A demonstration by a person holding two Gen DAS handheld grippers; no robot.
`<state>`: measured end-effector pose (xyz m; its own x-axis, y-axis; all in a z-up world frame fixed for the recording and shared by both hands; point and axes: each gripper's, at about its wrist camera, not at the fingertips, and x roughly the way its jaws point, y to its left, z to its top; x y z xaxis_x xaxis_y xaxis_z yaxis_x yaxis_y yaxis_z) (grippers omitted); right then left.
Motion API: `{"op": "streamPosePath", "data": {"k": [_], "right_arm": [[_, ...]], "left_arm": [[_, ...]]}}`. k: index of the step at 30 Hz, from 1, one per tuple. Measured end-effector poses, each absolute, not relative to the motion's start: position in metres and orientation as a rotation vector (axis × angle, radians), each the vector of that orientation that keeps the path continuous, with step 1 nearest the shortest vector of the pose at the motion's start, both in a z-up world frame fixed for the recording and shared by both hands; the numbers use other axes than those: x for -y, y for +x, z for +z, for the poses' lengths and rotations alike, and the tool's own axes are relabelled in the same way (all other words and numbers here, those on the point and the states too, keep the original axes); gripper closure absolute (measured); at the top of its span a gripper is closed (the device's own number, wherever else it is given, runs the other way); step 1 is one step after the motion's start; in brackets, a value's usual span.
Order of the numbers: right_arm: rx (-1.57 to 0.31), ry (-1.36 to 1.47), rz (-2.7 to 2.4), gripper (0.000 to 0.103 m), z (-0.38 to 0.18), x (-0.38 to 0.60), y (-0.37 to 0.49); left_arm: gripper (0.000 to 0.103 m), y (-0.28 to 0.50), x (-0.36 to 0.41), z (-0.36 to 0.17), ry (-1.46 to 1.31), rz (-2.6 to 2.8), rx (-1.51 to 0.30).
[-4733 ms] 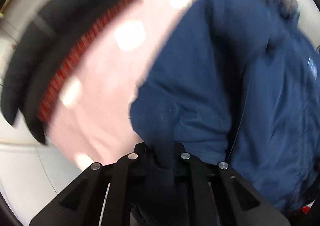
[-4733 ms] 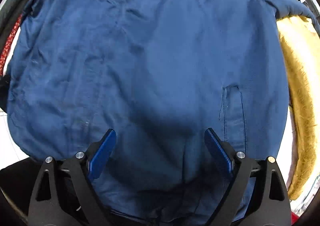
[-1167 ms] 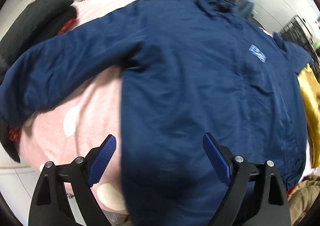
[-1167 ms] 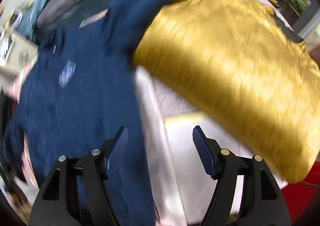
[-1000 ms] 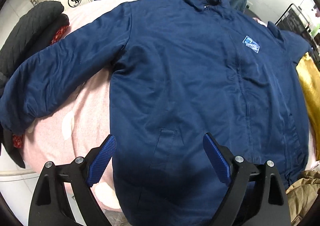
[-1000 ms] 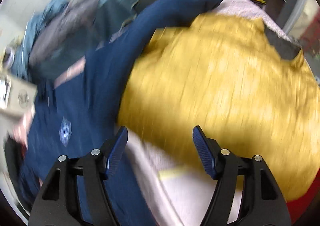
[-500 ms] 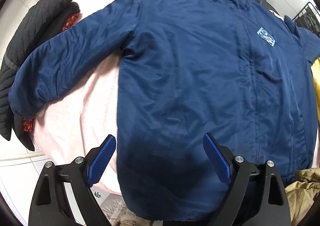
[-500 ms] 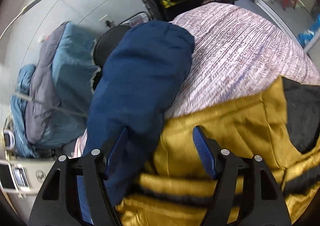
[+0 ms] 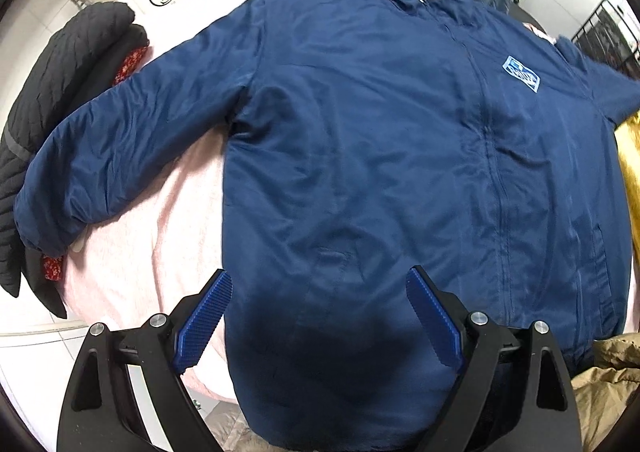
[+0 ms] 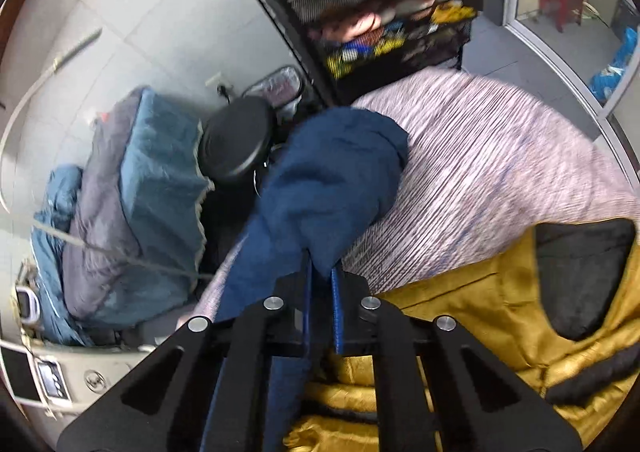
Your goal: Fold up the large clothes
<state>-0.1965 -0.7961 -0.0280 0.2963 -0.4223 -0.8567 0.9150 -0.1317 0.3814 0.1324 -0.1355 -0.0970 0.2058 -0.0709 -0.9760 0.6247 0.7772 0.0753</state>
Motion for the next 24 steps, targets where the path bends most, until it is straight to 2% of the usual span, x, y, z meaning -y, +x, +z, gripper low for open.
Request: {"op": "streamPosePath", "data": {"k": [5,10,12,18,24], "right_arm": [[-0.543,1.075,-1.237,0.096,0.023,0.767,-0.163],[-0.668,0.615,-1.028,0.096,0.099,0.679,-0.034],[-0.706,0.504,-0.89,0.096,0.111,0.632,0.019],[-0.792,0.317,-0.552,0.096,0.095,0.484,0.152],[-0.93,0.229,-0.336,0.096,0.031,0.351,0.231]], "left_arm": [[0.016,0.147,0.121,-0.098,0.478,-0.514,-1.259],[0.016,0.153,0.109,-0.097,0.501,-0.506,-1.194],[0.016,0.156,0.103,-0.099,0.492,-0.496,-1.193],[0.016,0.161,0.08,-0.094,0.439,-0.447,-1.185],[0.016,0.156,0.06,-0.096,0.472,-0.394,-1.172]]}}
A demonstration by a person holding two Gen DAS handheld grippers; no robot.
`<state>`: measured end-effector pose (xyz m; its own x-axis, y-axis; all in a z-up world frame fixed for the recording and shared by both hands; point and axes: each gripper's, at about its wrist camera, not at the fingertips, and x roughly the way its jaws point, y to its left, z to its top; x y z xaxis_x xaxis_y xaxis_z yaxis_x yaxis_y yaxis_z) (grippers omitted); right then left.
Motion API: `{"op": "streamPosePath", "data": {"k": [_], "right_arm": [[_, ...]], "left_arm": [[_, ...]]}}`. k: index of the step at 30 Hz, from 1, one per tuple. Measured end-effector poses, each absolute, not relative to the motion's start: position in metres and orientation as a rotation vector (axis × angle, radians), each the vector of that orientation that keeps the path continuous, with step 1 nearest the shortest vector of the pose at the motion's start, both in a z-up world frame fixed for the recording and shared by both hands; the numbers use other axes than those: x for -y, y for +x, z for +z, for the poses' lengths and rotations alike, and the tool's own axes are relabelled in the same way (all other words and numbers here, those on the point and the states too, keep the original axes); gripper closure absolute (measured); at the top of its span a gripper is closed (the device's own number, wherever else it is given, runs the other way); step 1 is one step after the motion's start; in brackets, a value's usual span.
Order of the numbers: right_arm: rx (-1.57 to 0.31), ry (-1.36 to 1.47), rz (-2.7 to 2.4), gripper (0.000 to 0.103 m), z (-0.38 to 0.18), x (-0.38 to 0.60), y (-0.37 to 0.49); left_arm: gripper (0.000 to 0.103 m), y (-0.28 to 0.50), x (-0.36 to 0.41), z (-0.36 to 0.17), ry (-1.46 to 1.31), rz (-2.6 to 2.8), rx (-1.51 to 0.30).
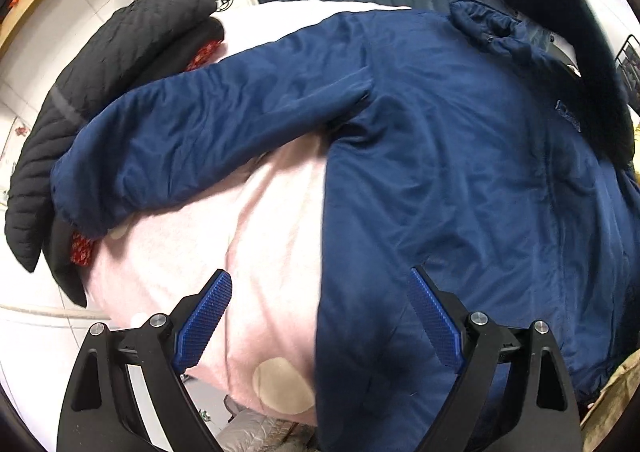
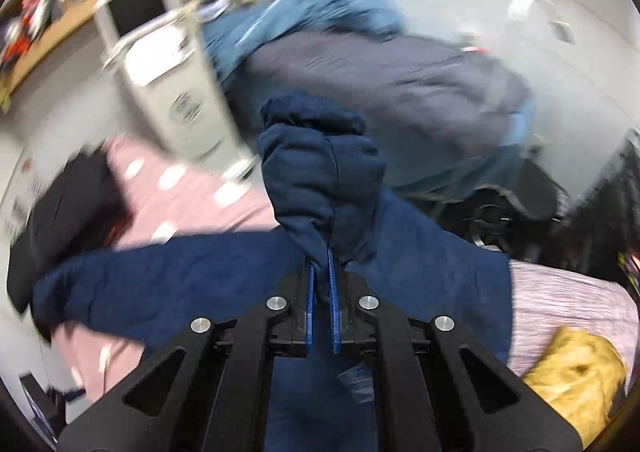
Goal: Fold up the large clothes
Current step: 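Fold the sleeve across the jacket body with the right gripper and smooth it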
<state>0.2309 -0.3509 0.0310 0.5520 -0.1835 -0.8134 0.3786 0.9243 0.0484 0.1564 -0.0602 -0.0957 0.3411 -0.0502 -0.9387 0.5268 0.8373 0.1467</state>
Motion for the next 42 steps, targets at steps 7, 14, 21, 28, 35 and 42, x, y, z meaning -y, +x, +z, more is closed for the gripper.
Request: {"op": "streamPosePath", "data": {"k": [7,14,21,28,35,42], "right_arm": [[-1.156,-0.121,-0.233,0.096,-0.092,0.219,0.247],[-1.194,-0.227,-0.168,0.024,-0.127,0.187,0.219],[-1.119,0.082,-0.293,0.02,-0.083,0.269,0.168],[-1.163,0.353,-0.548,0.02,-0.094,0.383,0.12],[-1.347,0.451,-0.584,0.019,-0.158,0.418,0.112],[-1.348,0.388,-0.606,0.005,-0.183,0.405,0.115]], "left_arm": [[0.016,0.16,0.05,-0.11,0.428,-0.366,-1.234],[0.014,0.17,0.091,-0.107,0.503,-0.434,-1.188],[0.012,0.195,0.169,-0.08,0.516,-0.577,-1.081],[0.01,0.212,0.287,-0.075,0.545,-0.769,-0.991],[0.009,0.235,0.339,-0.177,0.651,-0.669,-1.234],[0.005,0.243,0.333,-0.208,0.556,-0.637,-1.294]]}}
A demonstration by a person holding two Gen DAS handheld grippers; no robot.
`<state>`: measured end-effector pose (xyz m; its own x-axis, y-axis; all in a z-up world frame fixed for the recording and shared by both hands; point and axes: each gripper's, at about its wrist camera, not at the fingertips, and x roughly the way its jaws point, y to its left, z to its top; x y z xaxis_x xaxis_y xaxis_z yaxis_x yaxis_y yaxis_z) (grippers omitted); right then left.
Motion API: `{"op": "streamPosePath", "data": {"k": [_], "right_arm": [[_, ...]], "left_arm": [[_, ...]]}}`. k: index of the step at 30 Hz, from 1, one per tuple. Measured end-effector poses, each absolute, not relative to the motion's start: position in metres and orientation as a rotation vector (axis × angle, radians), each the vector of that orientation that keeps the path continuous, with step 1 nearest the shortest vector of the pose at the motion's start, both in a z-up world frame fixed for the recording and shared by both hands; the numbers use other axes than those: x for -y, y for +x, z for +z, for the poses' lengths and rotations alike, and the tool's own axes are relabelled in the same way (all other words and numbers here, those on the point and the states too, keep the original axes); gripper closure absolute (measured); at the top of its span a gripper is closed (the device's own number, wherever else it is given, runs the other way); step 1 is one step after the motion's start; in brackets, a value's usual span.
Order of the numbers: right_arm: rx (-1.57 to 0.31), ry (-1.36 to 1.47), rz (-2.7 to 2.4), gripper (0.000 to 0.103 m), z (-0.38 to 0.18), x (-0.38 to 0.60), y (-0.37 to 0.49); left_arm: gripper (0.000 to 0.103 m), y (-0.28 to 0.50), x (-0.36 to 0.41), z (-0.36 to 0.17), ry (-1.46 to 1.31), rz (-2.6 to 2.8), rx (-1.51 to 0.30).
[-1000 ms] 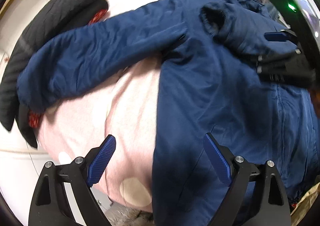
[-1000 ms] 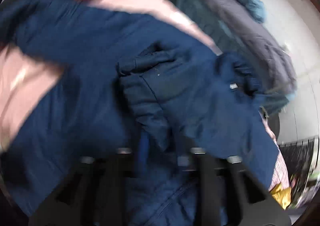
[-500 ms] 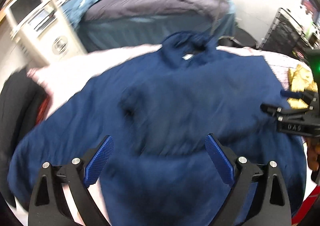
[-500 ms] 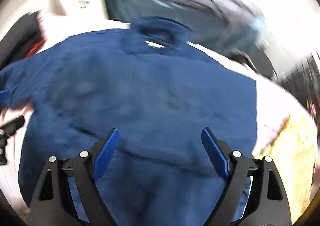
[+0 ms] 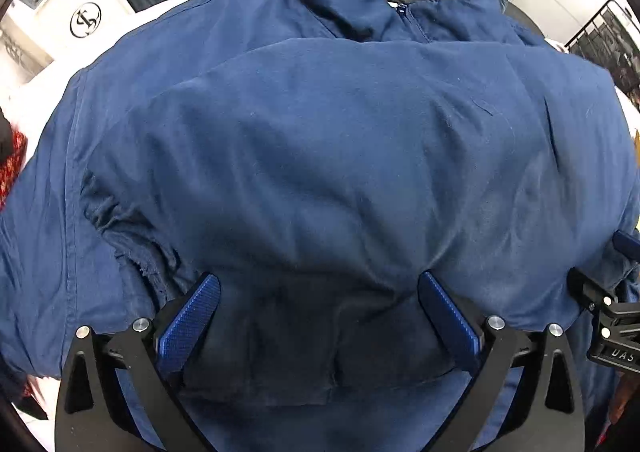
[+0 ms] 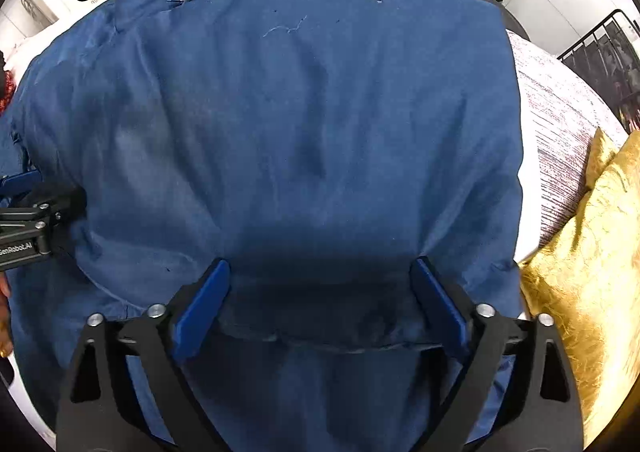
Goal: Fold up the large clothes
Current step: 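Fold the sleeve across the jacket body with the right gripper and smooth it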
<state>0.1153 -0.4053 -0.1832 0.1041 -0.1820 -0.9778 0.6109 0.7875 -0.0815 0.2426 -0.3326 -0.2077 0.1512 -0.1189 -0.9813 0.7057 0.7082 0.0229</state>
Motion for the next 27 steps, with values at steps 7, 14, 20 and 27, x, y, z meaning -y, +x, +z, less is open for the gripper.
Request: {"op": "streamPosePath", "data": {"k": [7,14,20,27], "right_arm": [[-1.327,0.36,-0.647,0.005,-0.194,0.402,0.122],[-1.301,0.33,-0.701,0.005,-0.201,0.391,0.124],[-1.342,0.355,-0.669,0.005,-0.192,0.382,0.117],[-1.208,0.315,-0.634,0.005,-0.132,0.337,0.096]], "left_arm": [[0.005,0.235,0.346,-0.211,0.559,-0.57,-1.269],[0.005,0.242,0.348,-0.211,0.549,-0.579,-1.279],[0.006,0.248,0.329,-0.187,0.542,-0.615,-1.254],[0.006,0.242,0.253,-0.127,0.329,-0.636,-1.197]]}}
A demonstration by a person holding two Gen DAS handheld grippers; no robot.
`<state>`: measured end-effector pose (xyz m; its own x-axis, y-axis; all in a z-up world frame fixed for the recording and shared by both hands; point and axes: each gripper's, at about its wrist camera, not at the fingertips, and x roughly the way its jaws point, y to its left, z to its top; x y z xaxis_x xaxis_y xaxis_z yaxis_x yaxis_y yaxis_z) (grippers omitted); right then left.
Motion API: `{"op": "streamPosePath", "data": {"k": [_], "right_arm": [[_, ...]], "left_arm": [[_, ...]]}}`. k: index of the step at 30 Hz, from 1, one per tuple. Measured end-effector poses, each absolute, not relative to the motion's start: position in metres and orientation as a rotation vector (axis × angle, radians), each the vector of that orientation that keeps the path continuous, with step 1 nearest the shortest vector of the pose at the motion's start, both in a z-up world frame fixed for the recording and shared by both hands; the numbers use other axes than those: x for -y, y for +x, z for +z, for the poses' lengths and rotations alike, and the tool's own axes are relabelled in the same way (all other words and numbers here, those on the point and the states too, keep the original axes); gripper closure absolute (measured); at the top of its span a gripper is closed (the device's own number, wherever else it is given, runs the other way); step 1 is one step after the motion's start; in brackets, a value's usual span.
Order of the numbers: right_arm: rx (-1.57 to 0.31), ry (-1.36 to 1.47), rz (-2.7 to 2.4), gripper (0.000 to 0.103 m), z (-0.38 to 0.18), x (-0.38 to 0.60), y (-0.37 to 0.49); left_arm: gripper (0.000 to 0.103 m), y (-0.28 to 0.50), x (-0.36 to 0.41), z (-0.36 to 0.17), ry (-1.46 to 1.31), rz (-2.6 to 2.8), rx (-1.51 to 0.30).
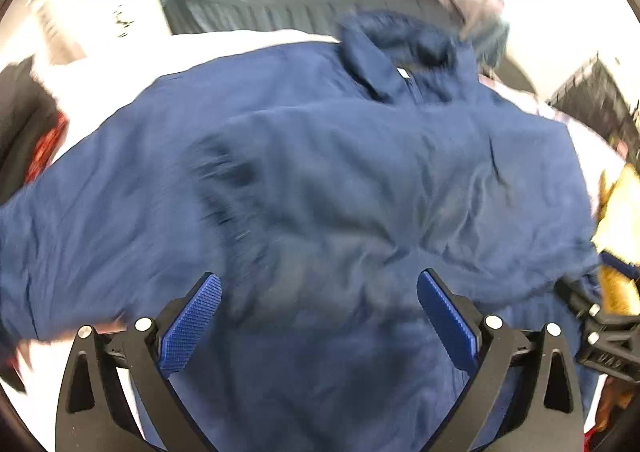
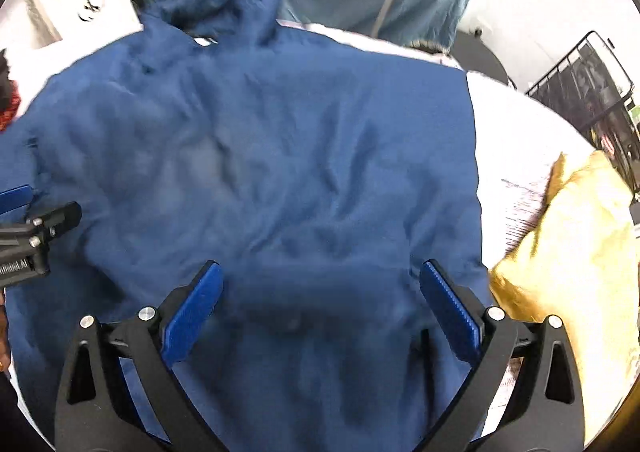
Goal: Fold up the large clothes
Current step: 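Fold the sleeve across the jacket body with the right gripper and smooth it, then grasp the other navy sleeve with the left gripper and fold it across the body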
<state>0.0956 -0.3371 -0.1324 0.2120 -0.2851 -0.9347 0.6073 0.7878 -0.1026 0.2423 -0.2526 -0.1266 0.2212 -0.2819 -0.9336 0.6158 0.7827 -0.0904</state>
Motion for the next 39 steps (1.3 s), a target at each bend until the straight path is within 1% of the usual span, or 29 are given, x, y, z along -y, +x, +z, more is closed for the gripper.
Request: {"op": "streamPosePath", "data": {"k": [3,8,12,17,20,25,30,34,35,36,37,38,39], "right_arm": [[-1.215,0.359,-0.569,0.005,-0.125,0.307,0.086],[-1.275,0.466,-0.417,0.005,-0.132,0.249,0.079],[-1.335,0.452,-0.333,0.005,-0.139,0.203,0.082],[-1.345,0.382,-0.283,0.005,-0.132,0.166,0.083],[-1.351,0.367,-0.282,0.005,-0.133,0.16,0.085],[-1.367,0.333,-0.295,0.005,-0.135,0.152,0.088],[-1.365,0.308,-0.311,0.005,-0.129,0.15,0.086],[-1.364,0.311,-0.319,0.005,-0.127,0.151,0.085],[-1.365,0.313,-0.321,0.005,-0.127,0.151,0.085],[-1.366,0.313,-0.322,0.005,-0.127,0.151,0.085],[-1.366,0.312,-0.323,0.005,-0.127,0.15,0.084],[-1.365,0.308,-0.326,0.005,-0.127,0.149,0.084],[-1.363,0.306,-0.328,0.005,-0.127,0.15,0.084]], "left_arm": [[0.006,0.245,0.198,-0.112,0.232,-0.573,-1.182],[0.007,0.254,0.093,-0.114,0.128,-0.385,-1.201],[0.008,0.267,0.017,-0.126,0.032,-0.23,-1.236],[0.008,0.275,-0.066,-0.134,-0.08,-0.05,-1.229],[0.008,0.278,-0.1,-0.137,-0.125,0.009,-1.22],[0.008,0.287,-0.149,-0.125,-0.203,0.097,-1.118],[0.007,0.307,-0.165,-0.097,-0.104,0.17,-0.975],[0.008,0.338,-0.169,-0.097,-0.026,0.162,-0.983],[0.016,0.345,-0.171,-0.098,-0.023,0.155,-0.999],[0.028,0.354,-0.17,-0.099,-0.029,0.118,-1.031],[0.034,0.359,-0.168,-0.1,-0.028,0.094,-1.049],[0.046,0.364,-0.165,-0.101,-0.021,0.072,-1.065],[0.065,0.368,-0.16,-0.101,-0.008,0.053,-1.076]]}}
